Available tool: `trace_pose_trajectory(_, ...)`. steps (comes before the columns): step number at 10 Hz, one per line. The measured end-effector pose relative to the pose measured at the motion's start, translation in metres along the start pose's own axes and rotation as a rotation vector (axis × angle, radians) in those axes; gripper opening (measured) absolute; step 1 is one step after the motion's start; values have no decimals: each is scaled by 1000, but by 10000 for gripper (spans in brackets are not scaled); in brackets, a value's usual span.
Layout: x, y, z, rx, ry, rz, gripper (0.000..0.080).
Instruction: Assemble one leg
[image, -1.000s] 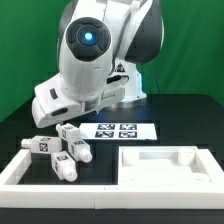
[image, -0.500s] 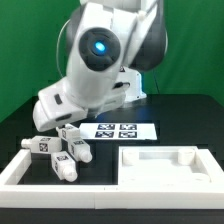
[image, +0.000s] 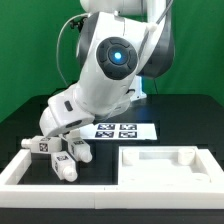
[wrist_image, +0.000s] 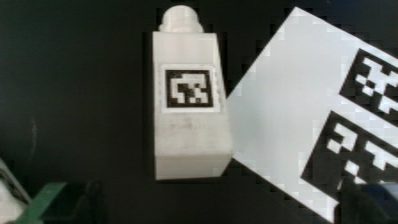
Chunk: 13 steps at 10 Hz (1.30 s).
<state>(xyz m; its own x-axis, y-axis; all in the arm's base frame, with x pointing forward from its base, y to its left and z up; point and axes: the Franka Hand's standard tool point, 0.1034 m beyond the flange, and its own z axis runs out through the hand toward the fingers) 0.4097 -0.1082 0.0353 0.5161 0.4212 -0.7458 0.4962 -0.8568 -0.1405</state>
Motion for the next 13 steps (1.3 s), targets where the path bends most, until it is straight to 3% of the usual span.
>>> trace_pose_trajectory(1, -1, 2, 1, -12, -8, -2, 648)
trace_pose_trajectory(2, -7, 7, 6, -51, -43, -9, 648)
trace_pose_trajectory(3, -11, 9, 12, -64, -56, -13, 648)
trace_pose_trajectory(8, -8, 2, 31, -60, -59, 8, 648)
trace_pose_trajectory(10, -8, 7, 30, -63, -48, -8, 648)
trace_pose_trajectory(13, -8, 6, 30, -63, -50, -9, 275)
